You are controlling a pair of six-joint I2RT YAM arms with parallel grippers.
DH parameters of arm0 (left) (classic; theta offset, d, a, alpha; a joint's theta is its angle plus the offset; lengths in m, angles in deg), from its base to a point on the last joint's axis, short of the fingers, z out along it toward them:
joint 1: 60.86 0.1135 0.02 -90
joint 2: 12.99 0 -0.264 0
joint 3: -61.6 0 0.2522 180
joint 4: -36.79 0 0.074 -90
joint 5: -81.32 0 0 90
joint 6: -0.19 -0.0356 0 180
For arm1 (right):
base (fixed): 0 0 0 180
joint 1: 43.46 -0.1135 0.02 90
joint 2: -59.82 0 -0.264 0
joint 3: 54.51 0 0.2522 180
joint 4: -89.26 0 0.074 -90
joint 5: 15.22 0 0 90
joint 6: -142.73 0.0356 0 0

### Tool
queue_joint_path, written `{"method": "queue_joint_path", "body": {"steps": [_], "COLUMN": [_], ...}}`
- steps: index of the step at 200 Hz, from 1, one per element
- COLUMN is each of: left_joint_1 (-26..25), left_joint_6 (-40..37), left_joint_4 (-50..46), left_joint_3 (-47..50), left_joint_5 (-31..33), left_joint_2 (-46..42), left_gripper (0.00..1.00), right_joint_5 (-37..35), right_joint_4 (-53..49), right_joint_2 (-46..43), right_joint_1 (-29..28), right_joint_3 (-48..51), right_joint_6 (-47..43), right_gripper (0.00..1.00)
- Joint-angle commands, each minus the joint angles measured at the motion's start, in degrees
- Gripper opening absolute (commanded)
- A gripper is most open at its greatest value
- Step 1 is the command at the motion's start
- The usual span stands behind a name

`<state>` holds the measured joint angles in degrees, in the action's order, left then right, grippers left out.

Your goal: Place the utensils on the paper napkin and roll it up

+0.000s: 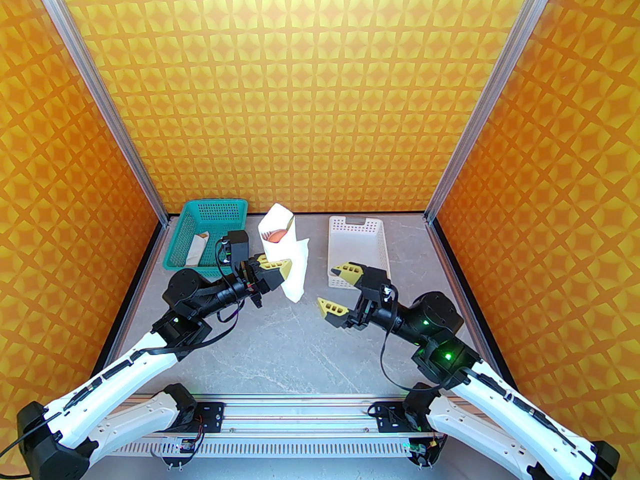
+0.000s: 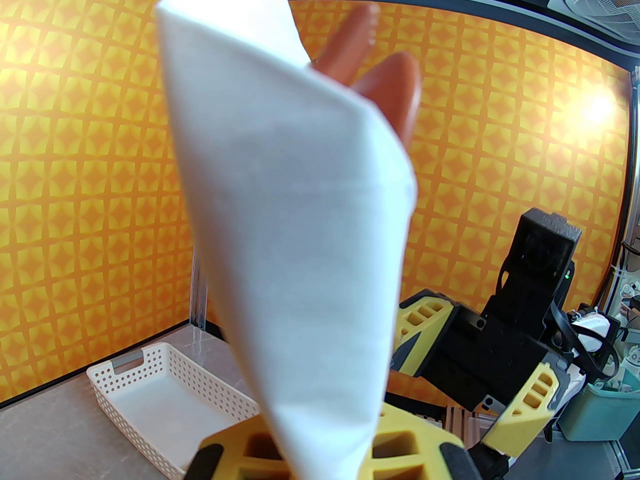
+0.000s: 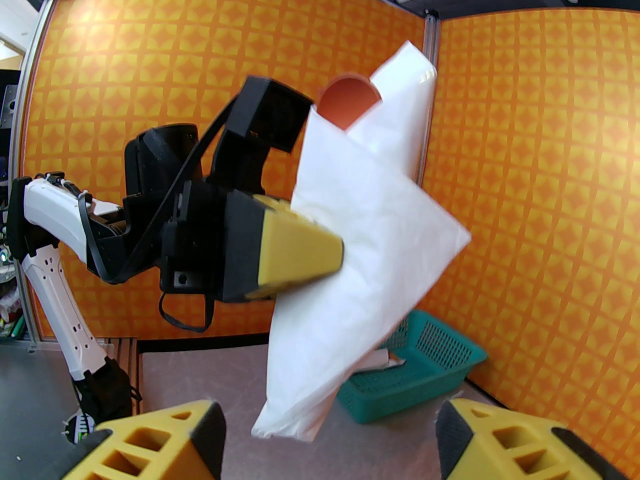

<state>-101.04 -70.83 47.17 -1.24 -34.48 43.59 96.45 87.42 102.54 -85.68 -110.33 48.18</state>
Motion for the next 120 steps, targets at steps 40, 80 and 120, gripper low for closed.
{"method": "queue_joint_path", "body": {"steps": [40,80,120], "left_joint_1": [-0.33,-0.33,-0.33], "left_joint_6": [-0.88,-0.84,-1.01], "left_joint_4": [-0.02,-0.19,-0.35], "left_joint_3": [-0.75,-0.65,-0.75], "left_joint_5": [1.1,1.1,1.1], "left_joint_2": [-0.13,-0.12,-0.15], "left_gripper": [0.0,0.0,0.0], "right_joint_5": [-1.8,-2.26,-4.61], "right_joint_4": [8.07,8.01,6.05], "right_joint_2": [7.89,8.39,5.66], "right_joint_1": [-4.69,-4.97,-5.04], "right_joint_3": [-2.3,-3.21,-2.92], "right_joint_6": [-2.38,-3.54,-5.82], "right_gripper": [0.7,0.7,0.7]}}
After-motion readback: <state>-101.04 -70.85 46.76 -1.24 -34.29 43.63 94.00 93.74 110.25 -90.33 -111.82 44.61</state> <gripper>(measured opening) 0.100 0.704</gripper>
